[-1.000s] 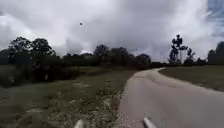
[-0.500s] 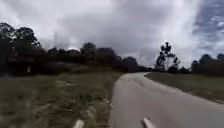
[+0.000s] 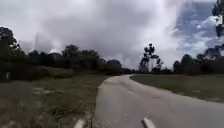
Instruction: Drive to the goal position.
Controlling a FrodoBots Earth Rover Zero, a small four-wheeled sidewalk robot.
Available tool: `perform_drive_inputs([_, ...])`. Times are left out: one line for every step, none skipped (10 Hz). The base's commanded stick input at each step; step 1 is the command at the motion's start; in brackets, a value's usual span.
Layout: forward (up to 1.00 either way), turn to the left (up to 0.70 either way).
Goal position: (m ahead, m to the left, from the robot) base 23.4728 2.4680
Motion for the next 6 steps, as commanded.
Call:
perform_drive_inputs([0.85, -0.34])
perform_drive_inputs([0.85, -0.13])
perform_drive_inputs([0.85, 0.00])
perform_drive_inputs([0.85, 0.00])
perform_drive_inputs([0.85, 0.00])
perform_drive_inputs([0.85, 0.00])
